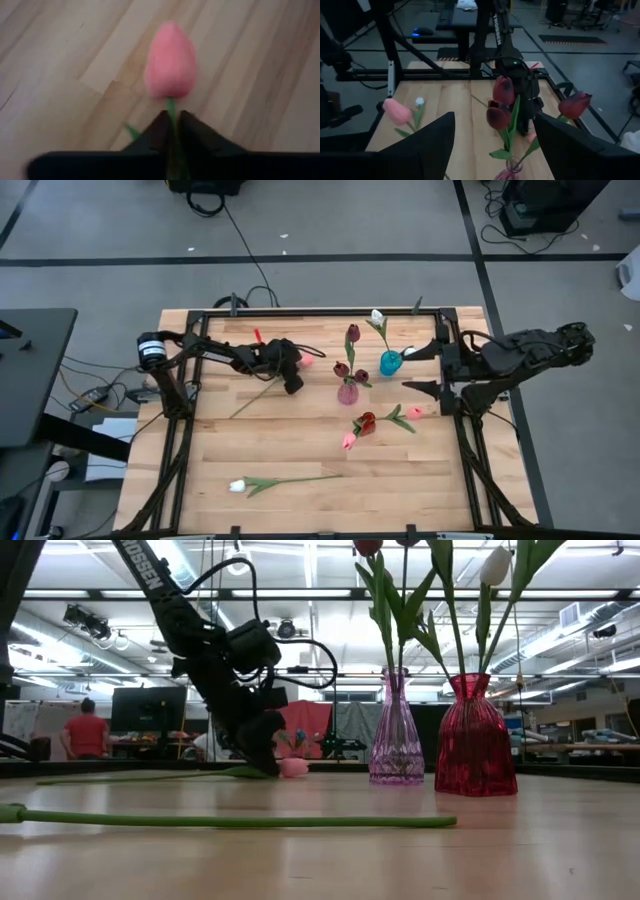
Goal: Sort flowers into vase by color
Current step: Put the pink flower into the red vase
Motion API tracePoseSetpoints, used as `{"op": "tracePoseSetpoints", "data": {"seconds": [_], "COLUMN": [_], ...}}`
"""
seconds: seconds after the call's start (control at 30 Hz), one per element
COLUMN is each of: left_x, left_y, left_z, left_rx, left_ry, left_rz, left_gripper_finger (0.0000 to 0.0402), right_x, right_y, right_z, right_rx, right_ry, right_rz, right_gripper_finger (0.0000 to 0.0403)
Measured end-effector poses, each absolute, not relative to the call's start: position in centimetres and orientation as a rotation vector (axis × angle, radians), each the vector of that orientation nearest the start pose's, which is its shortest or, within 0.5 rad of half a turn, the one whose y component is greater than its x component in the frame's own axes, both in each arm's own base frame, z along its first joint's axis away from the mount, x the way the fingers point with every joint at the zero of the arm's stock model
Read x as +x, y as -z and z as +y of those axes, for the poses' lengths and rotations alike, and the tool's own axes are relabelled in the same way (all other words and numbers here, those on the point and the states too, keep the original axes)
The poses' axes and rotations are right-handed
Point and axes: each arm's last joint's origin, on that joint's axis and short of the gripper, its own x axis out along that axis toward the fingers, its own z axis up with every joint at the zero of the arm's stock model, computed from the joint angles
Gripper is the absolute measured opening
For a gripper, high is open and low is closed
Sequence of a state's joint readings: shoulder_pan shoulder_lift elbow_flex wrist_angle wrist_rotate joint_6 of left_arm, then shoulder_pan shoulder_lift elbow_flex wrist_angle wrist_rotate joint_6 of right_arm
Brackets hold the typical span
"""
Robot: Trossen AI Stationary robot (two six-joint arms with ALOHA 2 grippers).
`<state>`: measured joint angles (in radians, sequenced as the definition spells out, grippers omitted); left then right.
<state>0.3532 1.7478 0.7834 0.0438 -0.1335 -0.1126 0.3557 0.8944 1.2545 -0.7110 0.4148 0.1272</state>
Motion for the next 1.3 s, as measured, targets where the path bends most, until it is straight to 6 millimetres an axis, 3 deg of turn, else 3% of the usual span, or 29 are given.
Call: {"op": "tracePoseSetpoints", "data": {"seconds": [0.07, 0.13, 0.37, 0.53, 0.7, 0.8, 1.07, 1.17, 1.3], "left_x": [29.1, 28.6, 25.4, 23.6, 23.1, 23.8, 27.2, 28.7, 30.9], "left_y": [-12.4, -13.5, -21.3, -28.8, -36.9, -40.7, -48.3, -49.2, -49.0], "left_z": [11.1, 10.9, 9.6, 8.0, 7.1, 7.0, 7.2, 7.2, 7.1], "left_rx": [-0.209, -0.213, -0.235, -0.282, -0.248, -0.209, -0.010, 0.016, 0.047], "left_ry": [-0.478, -0.463, -0.384, -0.142, -0.039, 0.004, 0.041, 0.065, 0.091], "left_rz": [0.897, 0.890, 0.751, 0.484, 0.086, 0.000, -0.193, -0.208, -0.240], "left_gripper_finger": [0.0019, 0.0014, 0.0010, 0.0010, 0.0011, 0.0011, 0.0011, 0.0011, 0.0012], "right_x": [14.6, 14.6, 14.7, 14.8, 15.4, 16.5, 20.4, 21.4, 22.6], "right_y": [-42.0, -42.1, -42.3, -42.3, -42.8, -43.0, -43.6, -43.9, -44.3], "right_z": [4.1, 4.1, 4.2, 3.9, 3.5, 3.1, 0.8, -0.2, -1.2], "right_rx": [-0.008, -0.009, -0.009, -0.038, -0.045, -0.065, -0.152, -0.182, -0.197], "right_ry": [0.095, 0.102, 0.090, 0.139, 0.170, 0.179, 0.160, 0.157, 0.139], "right_rz": [0.312, 0.297, 0.284, 0.281, 0.233, 0.205, 0.097, 0.037, -0.039], "right_gripper_finger": [0.0283, 0.0283, 0.0283, 0.0283, 0.0283, 0.0283, 0.0261, 0.0251, 0.0241]}}
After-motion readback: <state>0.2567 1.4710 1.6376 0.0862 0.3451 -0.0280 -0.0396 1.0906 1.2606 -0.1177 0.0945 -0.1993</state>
